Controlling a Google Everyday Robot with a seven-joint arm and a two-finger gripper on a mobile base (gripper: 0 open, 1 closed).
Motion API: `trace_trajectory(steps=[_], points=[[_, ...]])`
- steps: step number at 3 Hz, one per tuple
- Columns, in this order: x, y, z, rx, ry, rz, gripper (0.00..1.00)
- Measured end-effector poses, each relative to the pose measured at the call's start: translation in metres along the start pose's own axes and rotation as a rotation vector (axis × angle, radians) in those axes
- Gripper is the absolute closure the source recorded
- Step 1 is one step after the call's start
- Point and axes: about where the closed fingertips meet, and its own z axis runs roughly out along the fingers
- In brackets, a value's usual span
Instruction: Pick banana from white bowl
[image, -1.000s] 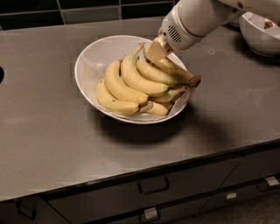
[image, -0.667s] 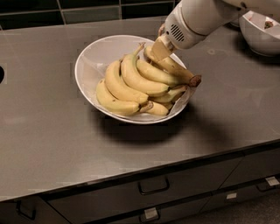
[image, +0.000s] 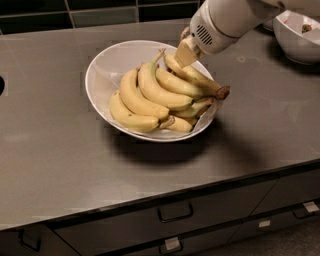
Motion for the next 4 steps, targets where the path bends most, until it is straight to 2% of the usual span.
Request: trace_trajectory(steps=[2,4], points=[[0.001,0.000,0.002,-0.003,0.007,0.002,0.47],[0.007,-0.003,0.011,-0.013,0.025,0.013,0.49]])
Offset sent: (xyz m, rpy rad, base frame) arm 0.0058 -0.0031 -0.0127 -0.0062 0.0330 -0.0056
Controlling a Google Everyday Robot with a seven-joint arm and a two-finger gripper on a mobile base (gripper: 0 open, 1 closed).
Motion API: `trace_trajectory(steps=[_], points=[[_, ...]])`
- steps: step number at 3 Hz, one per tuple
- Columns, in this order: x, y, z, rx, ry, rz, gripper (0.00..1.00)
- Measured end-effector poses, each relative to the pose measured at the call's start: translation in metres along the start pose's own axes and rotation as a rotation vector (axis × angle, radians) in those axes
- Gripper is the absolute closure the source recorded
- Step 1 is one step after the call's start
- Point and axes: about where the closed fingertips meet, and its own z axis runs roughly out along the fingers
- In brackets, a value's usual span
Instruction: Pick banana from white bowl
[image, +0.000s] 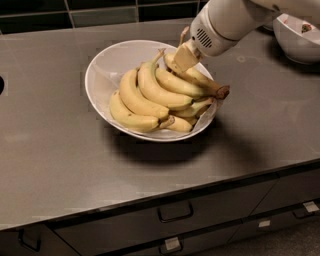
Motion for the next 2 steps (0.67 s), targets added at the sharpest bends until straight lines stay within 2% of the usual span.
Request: trace_trajectory(steps=[2], points=[[0.0068,-0.0066,0.0129,-0.009,0.022,0.019,0.51]])
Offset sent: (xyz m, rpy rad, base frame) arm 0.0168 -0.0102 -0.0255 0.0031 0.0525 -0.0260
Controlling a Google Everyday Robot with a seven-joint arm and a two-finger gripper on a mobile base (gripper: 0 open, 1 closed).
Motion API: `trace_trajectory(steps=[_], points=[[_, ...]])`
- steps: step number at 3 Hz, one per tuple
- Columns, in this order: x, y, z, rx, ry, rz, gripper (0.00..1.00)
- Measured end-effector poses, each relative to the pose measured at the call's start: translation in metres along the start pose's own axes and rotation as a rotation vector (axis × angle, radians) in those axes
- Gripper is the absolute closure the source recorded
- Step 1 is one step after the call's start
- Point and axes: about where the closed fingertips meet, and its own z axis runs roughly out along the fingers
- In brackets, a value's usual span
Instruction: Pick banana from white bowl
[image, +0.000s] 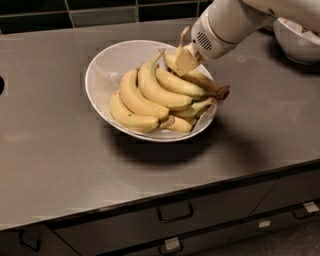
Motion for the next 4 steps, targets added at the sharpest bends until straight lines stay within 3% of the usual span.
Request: trace_trajectory(steps=[2,4], points=[[0.005,-0.006,0.017,-0.012,0.023,0.016,0.50],[0.004,-0.005,0.020,-0.034,0.025,0.013,0.92]])
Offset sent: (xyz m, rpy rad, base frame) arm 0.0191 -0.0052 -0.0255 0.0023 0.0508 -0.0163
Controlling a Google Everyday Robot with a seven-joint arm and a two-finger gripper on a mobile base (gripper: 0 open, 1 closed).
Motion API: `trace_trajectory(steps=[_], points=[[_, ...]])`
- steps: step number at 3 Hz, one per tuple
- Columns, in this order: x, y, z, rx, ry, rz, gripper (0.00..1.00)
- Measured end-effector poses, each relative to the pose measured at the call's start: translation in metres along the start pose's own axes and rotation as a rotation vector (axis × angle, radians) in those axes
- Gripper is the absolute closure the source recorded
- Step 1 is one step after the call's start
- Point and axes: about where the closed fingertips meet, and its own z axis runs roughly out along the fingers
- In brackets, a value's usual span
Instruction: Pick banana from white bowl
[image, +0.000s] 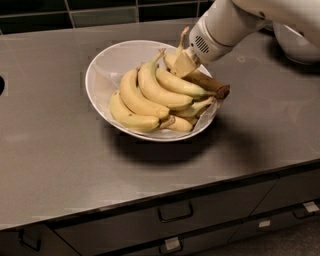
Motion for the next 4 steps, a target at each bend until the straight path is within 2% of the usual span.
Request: trace_trajectory(steps=[1,2,4], points=[[-0.001,0.000,-0.007,-0.005,-0.020,-0.001,1.00],[-0.001,0.001,-0.021,0.033,-0.019,-0.017,1.00],[-0.018,0.010,-0.057,0.145,-0.025,-0.105,1.00]])
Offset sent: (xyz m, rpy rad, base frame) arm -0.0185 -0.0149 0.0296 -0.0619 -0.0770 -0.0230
